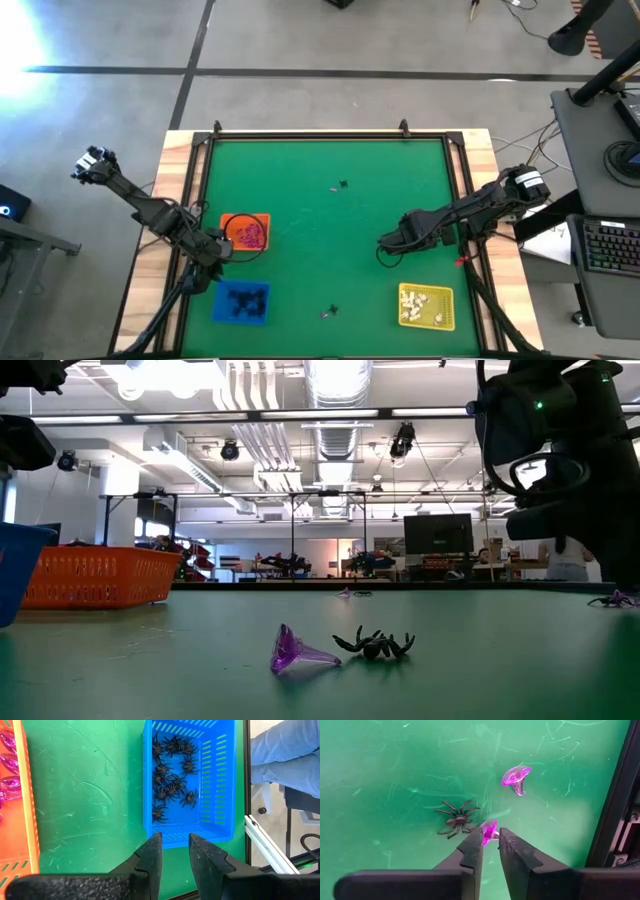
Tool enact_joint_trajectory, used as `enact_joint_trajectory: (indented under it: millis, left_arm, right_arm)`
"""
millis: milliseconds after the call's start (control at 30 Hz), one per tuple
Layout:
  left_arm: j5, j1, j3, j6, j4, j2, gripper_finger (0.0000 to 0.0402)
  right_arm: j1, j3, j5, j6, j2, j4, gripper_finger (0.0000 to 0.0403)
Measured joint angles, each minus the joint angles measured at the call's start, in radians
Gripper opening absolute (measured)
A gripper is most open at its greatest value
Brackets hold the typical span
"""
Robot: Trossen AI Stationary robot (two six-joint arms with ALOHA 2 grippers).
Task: Sort Halloween decoration
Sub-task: Put the violet witch hat toy into the orange bin
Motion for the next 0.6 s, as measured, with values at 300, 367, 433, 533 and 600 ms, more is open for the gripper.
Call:
enact_joint_trajectory:
  millis: [300,367,433,533,600]
  left_arm:
    - [0.0,0.0,0.0,0.0,0.0,0.0,0.0078]
    - [0.0,0.0,0.0,0.0,-0.001,0.0,0.0078]
    - [0.0,0.0,0.0,0.0,-0.001,0.0,0.0078]
    - [0.0,0.0,0.0,0.0,-0.001,0.0,0.0078]
    - [0.0,0.0,0.0,0.0,-0.001,0.0,0.0078]
  right_arm:
    - [0.0,-0.002,-0.03,0.022,0.0,0.002,0.0071]
    - [0.0,-0.008,-0.026,0.043,0.0,0.003,0.0072]
    - [0.0,-0.015,-0.025,0.05,0.0,0.007,0.0072]
    - [0.0,-0.032,-0.026,0.053,0.0,0.046,0.0066]
    - [0.0,-0.046,-0.026,0.056,0.0,0.085,0.0059]
